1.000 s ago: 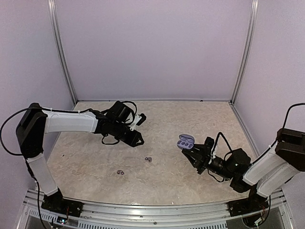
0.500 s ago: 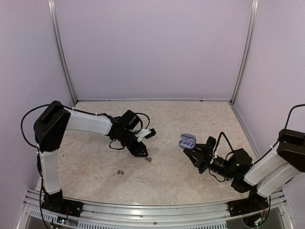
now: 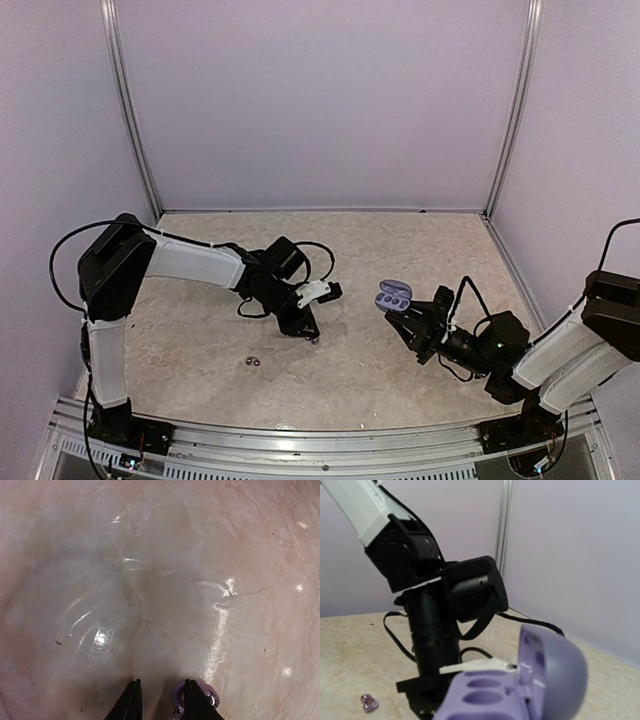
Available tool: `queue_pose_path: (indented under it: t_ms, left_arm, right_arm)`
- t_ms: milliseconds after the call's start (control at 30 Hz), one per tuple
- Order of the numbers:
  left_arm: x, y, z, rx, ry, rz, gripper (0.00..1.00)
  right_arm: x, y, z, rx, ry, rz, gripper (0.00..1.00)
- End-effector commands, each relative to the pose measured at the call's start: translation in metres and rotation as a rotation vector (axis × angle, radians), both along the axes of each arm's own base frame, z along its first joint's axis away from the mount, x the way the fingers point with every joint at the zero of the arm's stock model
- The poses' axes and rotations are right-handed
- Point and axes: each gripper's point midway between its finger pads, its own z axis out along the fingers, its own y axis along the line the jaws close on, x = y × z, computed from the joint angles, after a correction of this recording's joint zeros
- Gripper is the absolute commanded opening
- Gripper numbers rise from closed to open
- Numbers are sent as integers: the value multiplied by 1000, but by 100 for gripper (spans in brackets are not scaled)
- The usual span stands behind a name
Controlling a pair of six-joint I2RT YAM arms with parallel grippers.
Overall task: Insert the wireless bluetooth earbuds into the charging case
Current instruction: Move the right earbud to the center of the board.
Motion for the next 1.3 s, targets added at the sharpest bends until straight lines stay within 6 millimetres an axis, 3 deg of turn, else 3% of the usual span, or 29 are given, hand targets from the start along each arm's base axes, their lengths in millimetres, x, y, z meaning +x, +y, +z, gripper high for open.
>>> queue_pose_path:
  t_ms: [0,167,367,767,1267]
  left_arm:
    - [-23,3,-22,79,10,-73,30]
    - [-38,17,-29,103,53,-56,21]
    - [-49,36,-26,137,66,-13,21]
    - [-48,59,-22,159,133,206,23]
    - [-79,70,-3,89,280,258,27]
  right_arm:
    - [-2,-10,21,73,-47,-9,0]
    - [-2,-11,21,69,-50,-15,0]
    - [-3,-12,22,67,-52,-14,0]
    - [-3,-11,24,61,-59,-12,0]
    - [-1,-9,25,49,-61,-15,0]
